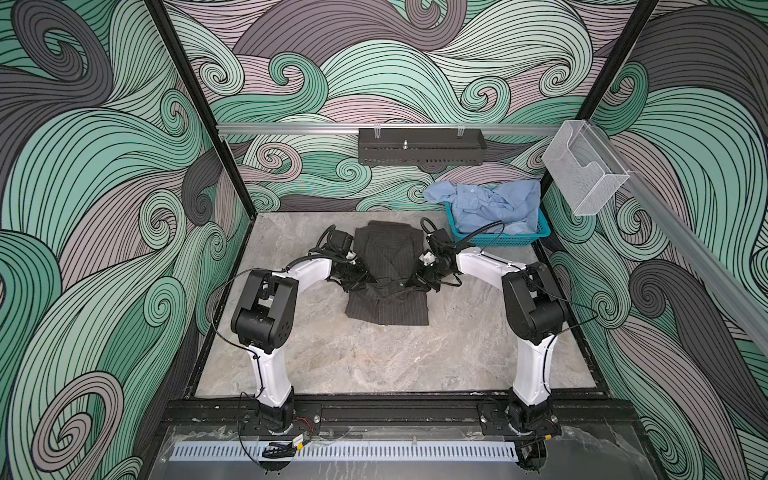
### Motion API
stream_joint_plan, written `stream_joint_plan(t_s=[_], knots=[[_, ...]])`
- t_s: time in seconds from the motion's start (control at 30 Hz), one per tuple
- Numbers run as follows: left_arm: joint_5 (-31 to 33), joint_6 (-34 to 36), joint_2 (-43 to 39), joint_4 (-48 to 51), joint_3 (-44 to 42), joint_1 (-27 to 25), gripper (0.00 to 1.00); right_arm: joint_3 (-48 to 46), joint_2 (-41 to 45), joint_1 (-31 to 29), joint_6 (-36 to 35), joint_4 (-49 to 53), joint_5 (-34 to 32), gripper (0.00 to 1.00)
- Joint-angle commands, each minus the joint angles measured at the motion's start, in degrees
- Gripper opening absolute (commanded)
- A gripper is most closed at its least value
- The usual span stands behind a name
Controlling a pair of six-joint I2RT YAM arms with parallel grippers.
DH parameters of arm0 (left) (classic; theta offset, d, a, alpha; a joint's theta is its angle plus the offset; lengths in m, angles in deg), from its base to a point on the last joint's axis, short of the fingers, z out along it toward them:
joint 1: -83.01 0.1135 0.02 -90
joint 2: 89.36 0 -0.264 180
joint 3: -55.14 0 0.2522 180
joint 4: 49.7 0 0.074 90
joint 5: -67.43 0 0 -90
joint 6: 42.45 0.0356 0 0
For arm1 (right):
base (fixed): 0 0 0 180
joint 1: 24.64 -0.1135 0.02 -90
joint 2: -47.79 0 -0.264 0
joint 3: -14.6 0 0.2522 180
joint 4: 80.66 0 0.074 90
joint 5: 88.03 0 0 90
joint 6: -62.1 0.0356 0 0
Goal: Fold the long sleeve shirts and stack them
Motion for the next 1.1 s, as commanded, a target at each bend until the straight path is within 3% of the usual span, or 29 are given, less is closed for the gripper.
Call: stream_joint_plan(t_s=[0.0, 0.07, 0.2, 0.33, 0.47, 0.7, 1.07], knots=[[-1.9, 0.7, 0.3, -0.1, 3.3, 1.4, 0.44, 2.4, -0.1, 0.2, 0.3, 0.2, 0.2, 0.37], [-2.8, 0.4, -0.9, -0.9, 3.8, 2.3, 0.56, 3.8, 0.6, 0.2, -0.5, 1.7, -0.7, 0.51], [-3.5, 1.3, -4.7, 1.7, 7.7, 3.5, 0.67, 6.7, 3.5, 0.3, -2.2, 4.9, -3.4, 0.63], [-3.0, 3.9, -9.6, 6.7, 10.7, 4.3, 0.69, 8.5, 7.1, 0.4, -4.0, 8.8, -6.3, 0.7], [-1.8, 5.8, -14.9, 10.1, 8.5, 4.3, 0.69, 6.9, 10.5, 0.3, -4.9, 10.5, -7.3, 0.78], [-0.5, 5.8, -21.9, 8.6, -5.3, 3.6, 0.67, 0.9, 14.3, 0.1, -7.4, 10.2, -8.8, 0.74], [2.3, 3.9, -18.8, 3.9, -18.6, 1.5, 0.64, -0.1, 5.0, -0.7, -12.1, 9.1, -7.4, 0.6]])
